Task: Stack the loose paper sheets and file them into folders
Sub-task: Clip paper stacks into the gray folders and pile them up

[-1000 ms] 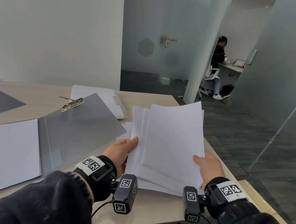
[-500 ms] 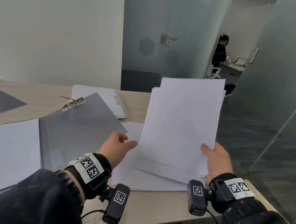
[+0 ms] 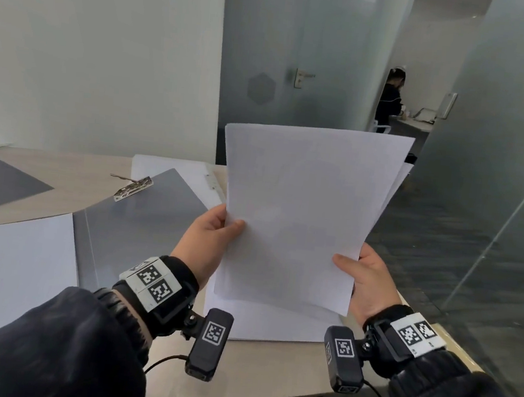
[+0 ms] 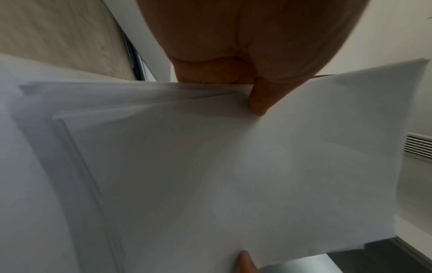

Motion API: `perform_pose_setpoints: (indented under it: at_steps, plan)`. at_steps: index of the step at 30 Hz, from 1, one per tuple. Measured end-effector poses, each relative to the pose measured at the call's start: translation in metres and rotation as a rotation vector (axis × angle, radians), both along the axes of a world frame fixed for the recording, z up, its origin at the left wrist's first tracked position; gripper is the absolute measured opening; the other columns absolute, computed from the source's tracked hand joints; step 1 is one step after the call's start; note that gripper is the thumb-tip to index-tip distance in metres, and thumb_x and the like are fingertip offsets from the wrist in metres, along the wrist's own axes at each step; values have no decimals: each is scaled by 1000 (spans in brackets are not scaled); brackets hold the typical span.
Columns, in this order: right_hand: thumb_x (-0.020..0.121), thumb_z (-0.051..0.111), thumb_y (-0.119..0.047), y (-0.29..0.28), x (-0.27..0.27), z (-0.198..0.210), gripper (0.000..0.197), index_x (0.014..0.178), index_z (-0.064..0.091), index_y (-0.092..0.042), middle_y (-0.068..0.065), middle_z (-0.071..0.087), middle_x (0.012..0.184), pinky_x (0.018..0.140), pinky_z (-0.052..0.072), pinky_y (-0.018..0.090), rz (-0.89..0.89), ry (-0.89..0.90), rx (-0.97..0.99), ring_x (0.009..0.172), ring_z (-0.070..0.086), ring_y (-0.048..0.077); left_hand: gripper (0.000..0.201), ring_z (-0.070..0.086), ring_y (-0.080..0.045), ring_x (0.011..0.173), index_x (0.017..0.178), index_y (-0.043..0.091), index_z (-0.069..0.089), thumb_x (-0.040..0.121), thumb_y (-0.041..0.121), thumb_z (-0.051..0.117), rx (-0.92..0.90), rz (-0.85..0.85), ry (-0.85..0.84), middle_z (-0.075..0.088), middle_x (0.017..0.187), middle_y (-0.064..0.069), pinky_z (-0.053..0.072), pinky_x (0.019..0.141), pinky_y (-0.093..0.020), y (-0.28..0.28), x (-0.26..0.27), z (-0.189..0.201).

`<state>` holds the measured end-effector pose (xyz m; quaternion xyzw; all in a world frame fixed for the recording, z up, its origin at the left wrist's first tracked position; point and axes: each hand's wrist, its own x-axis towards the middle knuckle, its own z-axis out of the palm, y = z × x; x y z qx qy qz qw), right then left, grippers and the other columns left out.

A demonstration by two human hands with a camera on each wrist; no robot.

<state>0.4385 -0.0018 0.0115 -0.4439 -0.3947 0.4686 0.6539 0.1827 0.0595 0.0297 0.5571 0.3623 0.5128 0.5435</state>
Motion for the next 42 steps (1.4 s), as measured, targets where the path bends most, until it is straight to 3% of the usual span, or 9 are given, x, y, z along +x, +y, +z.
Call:
perform_pose_setpoints:
  at_steps: [6,10,21,24,27,31,33,37,42]
  plan:
    - [91,60,4,-7,-5,-1,27,110,69,-12,9,76,106,75,58,30,-12,-50,28,96,74,24,45,68,-14,115,133,27,57,89,31,62,75,-3,71,72,124,9,51,104,-44,-12,3,-3]
    - [81,71,-13,-7,-9,6,30,111,70,-15,6,77,106,75,55,30,-31,-85,74,95,74,21,48,65,-11,119,134,34,56,88,44,62,77,-16,75,70,125,14,47,108,-47,-15,9,5]
    - [83,71,-15,-6,-8,7,28,111,69,-14,5,77,104,74,56,29,-58,-109,122,95,74,22,59,68,-14,115,137,34,52,80,37,71,52,-29,81,70,126,10,52,103,-47,-16,5,-7]
    - [81,76,-19,-5,-9,5,36,116,69,-14,6,76,109,83,55,36,-66,-101,122,102,73,24,48,70,-18,112,132,28,60,85,31,69,12,-45,63,73,121,5,53,98,-42,-17,6,-8]
    - [61,90,-42,-4,-10,8,57,110,74,-18,6,76,109,87,55,37,-63,-120,110,104,72,24,34,73,-22,104,119,18,70,87,25,69,-49,-55,54,77,111,-1,55,93,-38,-18,7,-4]
    - [64,85,-33,-6,-7,4,34,95,79,-21,2,78,103,76,56,25,-23,-130,72,99,74,20,17,75,-24,96,110,10,74,96,10,66,-123,-103,109,79,104,-7,56,82,-32,-17,5,-10]
    - [55,91,-41,-9,-7,-3,48,98,79,-23,3,77,106,84,55,30,-11,-143,49,101,73,20,16,76,-23,95,108,10,75,94,10,68,-156,-125,146,79,103,-6,57,83,-32,-17,3,-16]
    - [72,81,-24,-11,-10,-7,39,110,72,-18,2,77,107,93,52,37,-37,-169,13,102,73,19,26,75,-21,101,112,14,76,88,24,77,-141,-133,200,78,107,-2,55,98,-40,-19,0,-25]
    - [86,75,-26,-8,-18,5,19,104,74,-21,-3,79,97,78,55,29,-67,-313,-26,91,75,16,15,75,-18,98,108,15,78,95,16,70,-56,-128,272,79,103,1,57,89,-32,-22,-16,-21]
